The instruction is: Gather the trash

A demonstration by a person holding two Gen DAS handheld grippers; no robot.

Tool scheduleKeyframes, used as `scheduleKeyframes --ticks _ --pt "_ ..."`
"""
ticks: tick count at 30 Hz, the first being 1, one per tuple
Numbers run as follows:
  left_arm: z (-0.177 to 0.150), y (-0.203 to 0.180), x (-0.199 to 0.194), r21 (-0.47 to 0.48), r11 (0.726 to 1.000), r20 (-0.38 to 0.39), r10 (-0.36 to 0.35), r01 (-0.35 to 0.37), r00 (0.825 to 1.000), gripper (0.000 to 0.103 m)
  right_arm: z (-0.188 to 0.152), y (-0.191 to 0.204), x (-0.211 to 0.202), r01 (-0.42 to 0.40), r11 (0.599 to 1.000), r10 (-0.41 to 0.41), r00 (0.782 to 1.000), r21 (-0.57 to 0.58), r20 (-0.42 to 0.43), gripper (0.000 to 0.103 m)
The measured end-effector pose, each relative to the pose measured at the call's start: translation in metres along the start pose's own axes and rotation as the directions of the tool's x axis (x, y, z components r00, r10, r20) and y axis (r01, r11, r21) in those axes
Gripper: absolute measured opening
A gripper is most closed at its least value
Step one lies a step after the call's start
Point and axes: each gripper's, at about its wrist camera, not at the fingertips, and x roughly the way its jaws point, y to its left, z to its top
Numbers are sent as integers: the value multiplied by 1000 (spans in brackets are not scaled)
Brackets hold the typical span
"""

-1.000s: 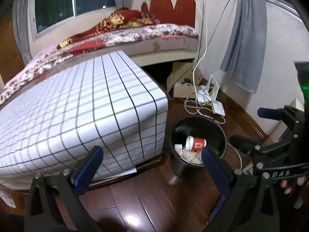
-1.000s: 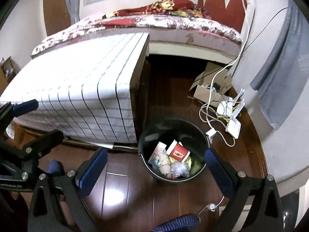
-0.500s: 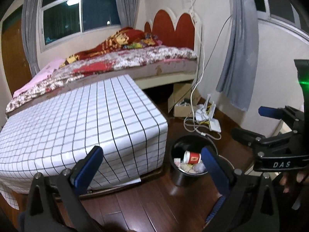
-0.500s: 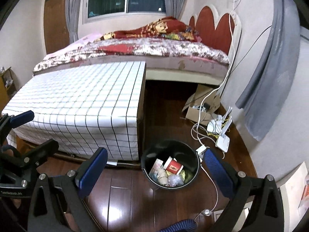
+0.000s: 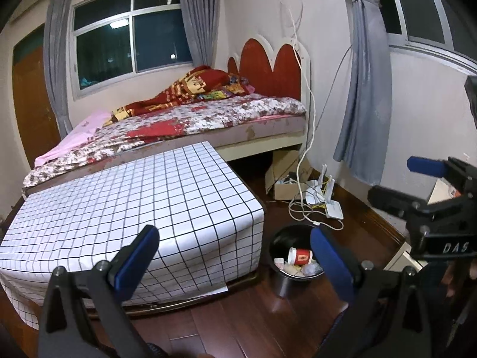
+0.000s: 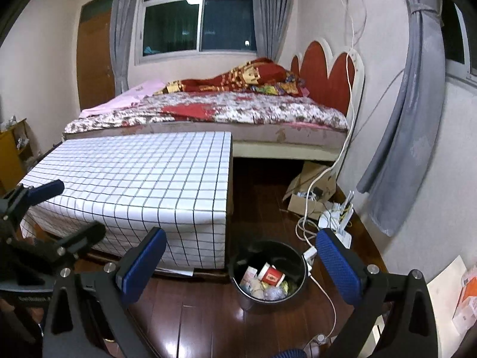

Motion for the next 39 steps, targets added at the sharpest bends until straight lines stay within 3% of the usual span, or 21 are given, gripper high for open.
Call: scheduleKeyframes --ticks 39 --pt "7 3 -2 -18 1000 12 10 -10 1000 102 -3 -5 3 25 1000 -25 1000 10 -16 102"
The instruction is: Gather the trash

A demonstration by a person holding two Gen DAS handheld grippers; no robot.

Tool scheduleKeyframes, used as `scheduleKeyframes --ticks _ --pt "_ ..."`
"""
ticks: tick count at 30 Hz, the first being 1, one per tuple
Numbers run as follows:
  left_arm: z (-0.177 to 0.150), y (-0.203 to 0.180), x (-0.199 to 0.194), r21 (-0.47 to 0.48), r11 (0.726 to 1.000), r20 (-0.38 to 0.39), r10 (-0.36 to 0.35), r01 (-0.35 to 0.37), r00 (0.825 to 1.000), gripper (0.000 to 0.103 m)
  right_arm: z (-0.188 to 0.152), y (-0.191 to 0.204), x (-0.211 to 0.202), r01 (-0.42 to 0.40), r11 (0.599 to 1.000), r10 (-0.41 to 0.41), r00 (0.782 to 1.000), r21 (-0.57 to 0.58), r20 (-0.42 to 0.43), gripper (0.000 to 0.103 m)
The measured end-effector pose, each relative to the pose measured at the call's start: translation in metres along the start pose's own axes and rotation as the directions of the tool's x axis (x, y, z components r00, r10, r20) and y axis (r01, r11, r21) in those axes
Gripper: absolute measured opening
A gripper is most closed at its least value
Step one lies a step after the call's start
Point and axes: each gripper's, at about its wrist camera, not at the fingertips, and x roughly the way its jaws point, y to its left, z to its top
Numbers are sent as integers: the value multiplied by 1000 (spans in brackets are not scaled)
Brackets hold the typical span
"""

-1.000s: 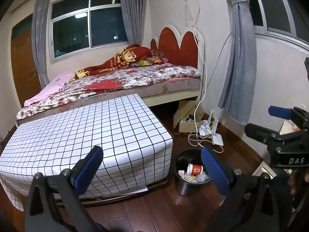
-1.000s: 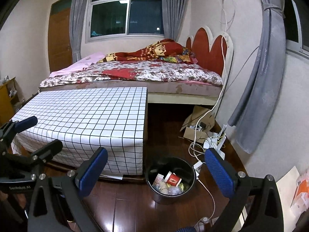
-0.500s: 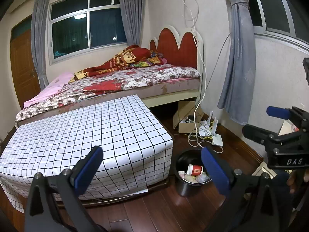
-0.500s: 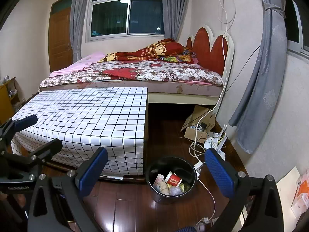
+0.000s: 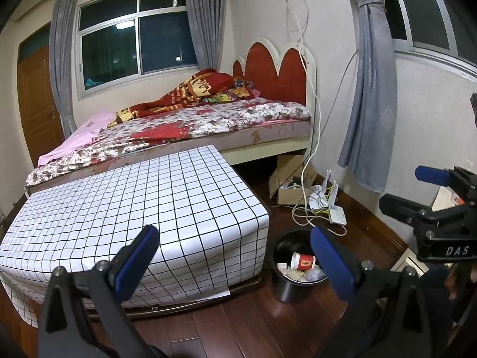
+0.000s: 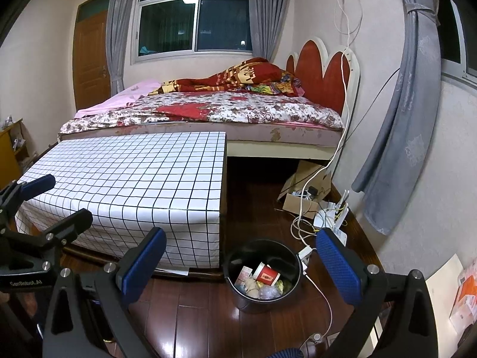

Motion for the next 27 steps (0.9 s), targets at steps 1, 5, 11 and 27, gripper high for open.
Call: scheduleKeyframes --ticks 1,5,11,27 --pt "0 -1 1 -2 1000 -1 1 -1 1000 102 0 0 0 1 1000 -1 1000 0 0 102" --pt "-1 0 0 -3 1000 -5 1 -1 1000 102 0 1 -1 0 1000 0 1000 0 0 102" --pt "-2 1 0 -8 1000 -9 5 -5 1000 102 -1 6 -2 -2 1000 2 1000 -3 -3 102" --pt "-2 -1 0 -9 1000 -10 6 -6 1000 102 -1 6 0 -4 1000 4 1000 -3 -7 102"
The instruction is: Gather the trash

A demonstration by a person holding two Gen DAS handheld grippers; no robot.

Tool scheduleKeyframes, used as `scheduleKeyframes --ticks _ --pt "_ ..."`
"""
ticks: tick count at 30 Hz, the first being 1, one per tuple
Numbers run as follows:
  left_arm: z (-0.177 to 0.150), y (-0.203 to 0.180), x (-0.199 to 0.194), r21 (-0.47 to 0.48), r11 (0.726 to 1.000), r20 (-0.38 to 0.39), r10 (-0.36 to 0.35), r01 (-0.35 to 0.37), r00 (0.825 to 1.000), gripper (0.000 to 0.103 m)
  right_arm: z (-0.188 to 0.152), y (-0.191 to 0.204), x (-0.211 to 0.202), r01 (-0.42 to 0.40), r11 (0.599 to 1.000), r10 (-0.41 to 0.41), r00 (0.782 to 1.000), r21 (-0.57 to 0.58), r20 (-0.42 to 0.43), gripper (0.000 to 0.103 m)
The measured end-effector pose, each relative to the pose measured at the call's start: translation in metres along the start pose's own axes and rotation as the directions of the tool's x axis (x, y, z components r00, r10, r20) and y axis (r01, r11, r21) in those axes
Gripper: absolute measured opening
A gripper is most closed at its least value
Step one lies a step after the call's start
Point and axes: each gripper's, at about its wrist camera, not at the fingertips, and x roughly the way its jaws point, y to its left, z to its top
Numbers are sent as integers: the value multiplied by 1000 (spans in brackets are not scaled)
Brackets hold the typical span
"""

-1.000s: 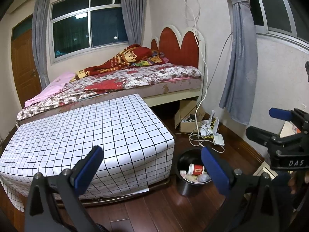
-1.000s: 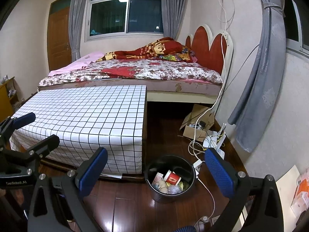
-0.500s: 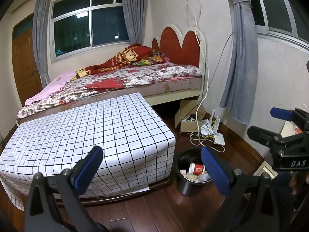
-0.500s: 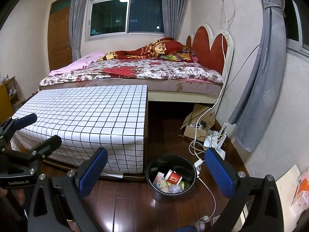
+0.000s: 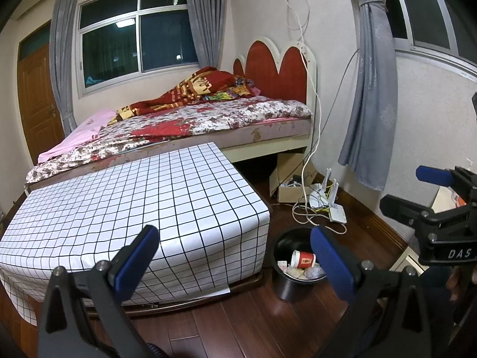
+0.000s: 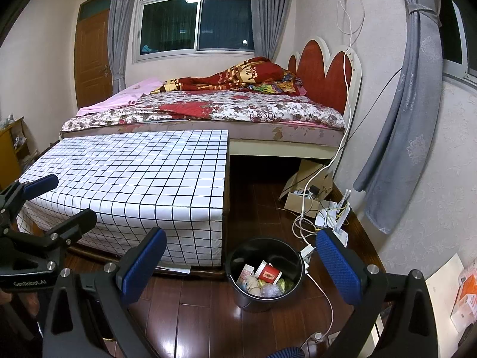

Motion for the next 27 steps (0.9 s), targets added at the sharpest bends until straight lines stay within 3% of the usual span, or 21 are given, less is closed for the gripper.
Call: scheduleKeyframes --ticks 27 --pt "-6 4 3 26 999 9 -23 23 1000 102 -8 3 2 -5 1000 5 1000 1 -11 102"
